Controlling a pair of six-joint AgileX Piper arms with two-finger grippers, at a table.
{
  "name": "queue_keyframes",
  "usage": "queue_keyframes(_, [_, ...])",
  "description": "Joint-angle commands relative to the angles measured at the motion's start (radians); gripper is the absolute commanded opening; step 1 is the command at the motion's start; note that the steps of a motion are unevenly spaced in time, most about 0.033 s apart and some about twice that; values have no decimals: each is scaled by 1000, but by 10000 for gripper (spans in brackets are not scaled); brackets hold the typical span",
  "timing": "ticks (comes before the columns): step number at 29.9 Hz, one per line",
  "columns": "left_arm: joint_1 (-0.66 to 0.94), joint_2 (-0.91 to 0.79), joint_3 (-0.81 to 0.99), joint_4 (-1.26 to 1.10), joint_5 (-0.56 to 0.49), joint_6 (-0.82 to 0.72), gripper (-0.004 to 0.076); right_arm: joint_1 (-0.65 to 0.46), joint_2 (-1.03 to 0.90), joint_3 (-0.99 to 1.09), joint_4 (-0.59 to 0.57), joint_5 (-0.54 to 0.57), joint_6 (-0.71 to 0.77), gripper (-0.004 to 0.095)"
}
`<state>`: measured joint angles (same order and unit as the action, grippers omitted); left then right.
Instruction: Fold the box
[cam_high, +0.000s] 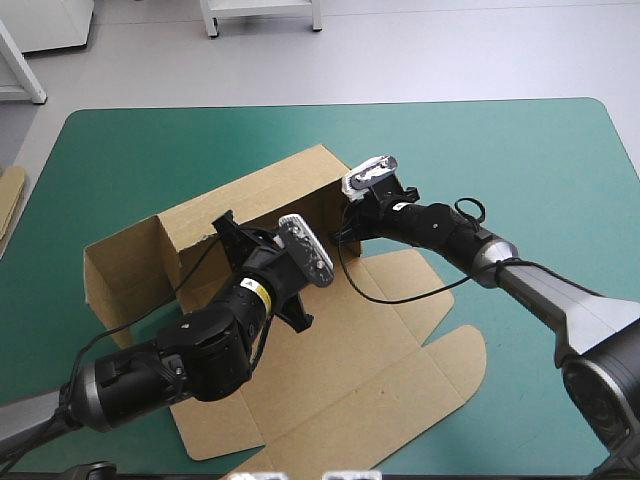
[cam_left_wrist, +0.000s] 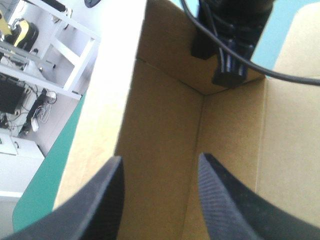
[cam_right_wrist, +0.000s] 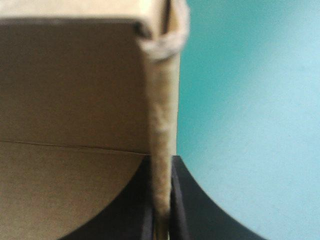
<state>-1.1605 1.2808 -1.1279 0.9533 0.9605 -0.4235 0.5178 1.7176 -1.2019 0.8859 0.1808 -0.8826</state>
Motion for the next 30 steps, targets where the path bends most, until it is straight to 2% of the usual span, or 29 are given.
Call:
queue_keyframes(1, [-6, -33, -109, 30, 65, -2, 341, -29, -38, -26, 15, -33, 42, -3])
queue_keyframes(6, [18, -65, -137, 66, 121, -8, 340, -77, -38, -26, 13, 12, 61, -3])
queue_keyframes(11, [192, -84, -137, 40, 143, -5, 340, -132, -40, -26, -4, 64, 98, -1])
queue_keyframes(14, [343, -101, -137, 0, 88, -5, 340, -159, -44, -26, -109, 95, 211, 1])
queue_keyframes(19, [610, -121, -137, -83, -29, 32, 340, -169, -76, -28, -364, 109, 406, 1])
queue_keyframes(22, [750, -123, -137, -140, -91, 55, 340, -174, -99, -37, -460, 151, 487, 1])
queue_keyframes(26, [922, -123, -137, -305, -171, 124, 339, -201, -103, -68, -514, 286, 564, 1])
queue_keyframes(30, [1053, -121, -137, -452, -223, 227, 339, -217, -127, -91, -514, 361, 580, 1])
